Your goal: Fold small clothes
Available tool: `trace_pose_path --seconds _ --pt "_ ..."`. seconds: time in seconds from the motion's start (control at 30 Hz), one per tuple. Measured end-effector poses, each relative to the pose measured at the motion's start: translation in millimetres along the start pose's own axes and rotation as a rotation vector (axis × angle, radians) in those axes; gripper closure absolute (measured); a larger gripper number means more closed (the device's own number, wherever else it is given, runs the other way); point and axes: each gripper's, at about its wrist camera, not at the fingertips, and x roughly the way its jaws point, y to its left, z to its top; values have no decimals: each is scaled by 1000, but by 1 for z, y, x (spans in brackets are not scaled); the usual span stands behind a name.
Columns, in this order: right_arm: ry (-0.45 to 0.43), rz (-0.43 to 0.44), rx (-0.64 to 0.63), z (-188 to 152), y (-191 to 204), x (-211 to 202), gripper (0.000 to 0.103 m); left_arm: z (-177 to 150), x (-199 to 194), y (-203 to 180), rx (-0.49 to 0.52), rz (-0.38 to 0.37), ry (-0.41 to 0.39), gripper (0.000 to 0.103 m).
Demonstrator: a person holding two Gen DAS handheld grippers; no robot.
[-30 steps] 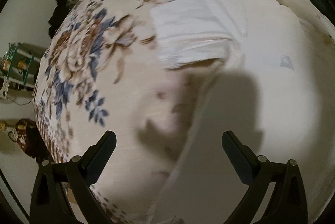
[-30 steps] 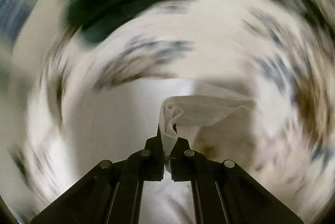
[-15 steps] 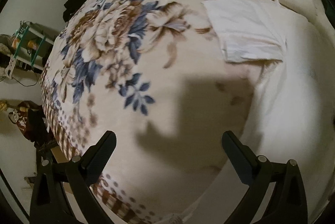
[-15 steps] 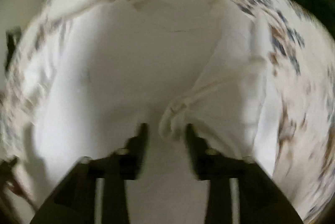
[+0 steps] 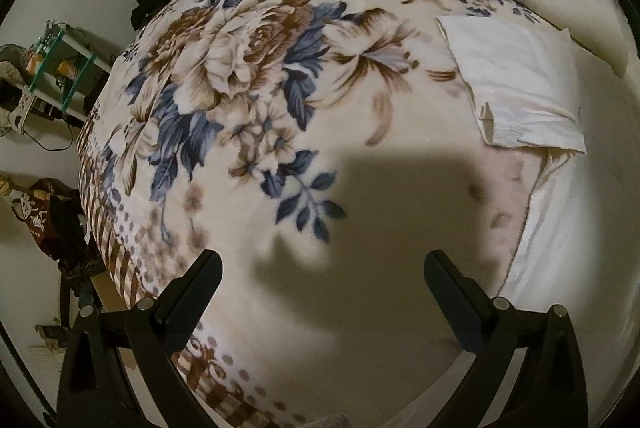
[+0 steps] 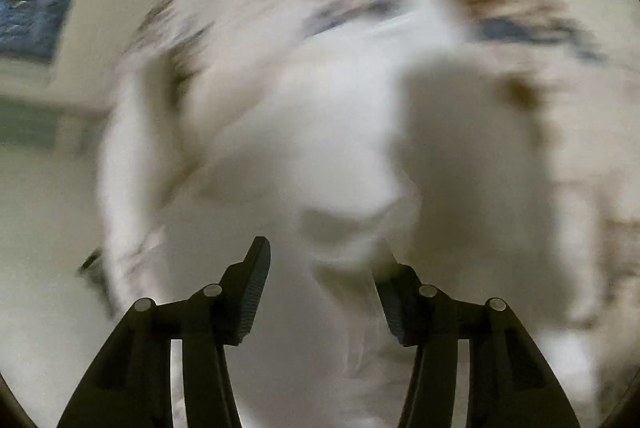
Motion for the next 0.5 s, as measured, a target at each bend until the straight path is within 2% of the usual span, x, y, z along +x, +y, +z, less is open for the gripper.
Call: trace_pose_path --seconds 0.03,0.07,0.13,0.17,0.27,0.3,0.37,0.43,0.5 --pt "33 114 0 0 6 -1 48 0 1 1 -5 -4 5 0" --pt "35 172 10 -3 10 -5 48 1 1 2 -8 -7 7 0" --pt "-36 228 52 -10 6 -29 48 2 1 3 -12 -11 6 0" --pt "-60 205 69 -11 0 -38 48 3 0 4 -15 -13 3 0" --pt "-75 27 41 -33 -13 -55 48 7 3 3 -25 -31 8 0" --pt "-46 -42 -2 -45 -16 -53 48 8 4 2 -28 -40 14 0" --pt "65 -159 -75 -62 -30 -40 48 13 7 -1 -45 -81 30 0" --pt "201 -187 -98 -87 -40 -19 48 19 8 -5 -63 -140 40 0" --pt "189 -180 -85 -95 -44 -21 48 26 9 -11 -84 -206 55 0"
